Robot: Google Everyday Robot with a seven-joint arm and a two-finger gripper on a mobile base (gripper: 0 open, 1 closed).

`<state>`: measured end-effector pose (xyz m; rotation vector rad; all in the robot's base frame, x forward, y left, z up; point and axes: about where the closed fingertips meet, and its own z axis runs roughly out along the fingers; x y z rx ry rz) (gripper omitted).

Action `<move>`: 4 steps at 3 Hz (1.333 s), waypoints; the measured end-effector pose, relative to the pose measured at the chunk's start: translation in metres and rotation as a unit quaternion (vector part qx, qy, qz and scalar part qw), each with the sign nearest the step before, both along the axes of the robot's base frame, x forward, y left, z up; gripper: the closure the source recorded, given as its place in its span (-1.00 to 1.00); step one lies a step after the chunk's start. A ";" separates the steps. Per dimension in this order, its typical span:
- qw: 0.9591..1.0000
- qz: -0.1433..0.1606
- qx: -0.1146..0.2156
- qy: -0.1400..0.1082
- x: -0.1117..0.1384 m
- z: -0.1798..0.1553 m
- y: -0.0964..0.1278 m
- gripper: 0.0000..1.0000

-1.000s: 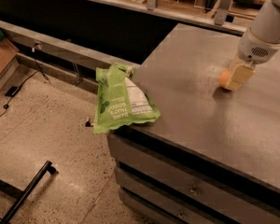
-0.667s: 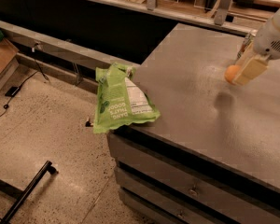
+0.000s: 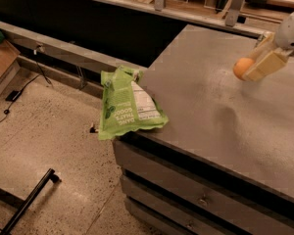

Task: Move orange near green rice chip bag

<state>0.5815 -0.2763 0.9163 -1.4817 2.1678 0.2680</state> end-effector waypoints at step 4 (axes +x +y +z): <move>0.984 0.171 0.019 0.039 -0.039 -0.051 0.146 0.56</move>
Offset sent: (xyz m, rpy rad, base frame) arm -0.0497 0.1306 -0.0321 0.0265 0.0407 0.3135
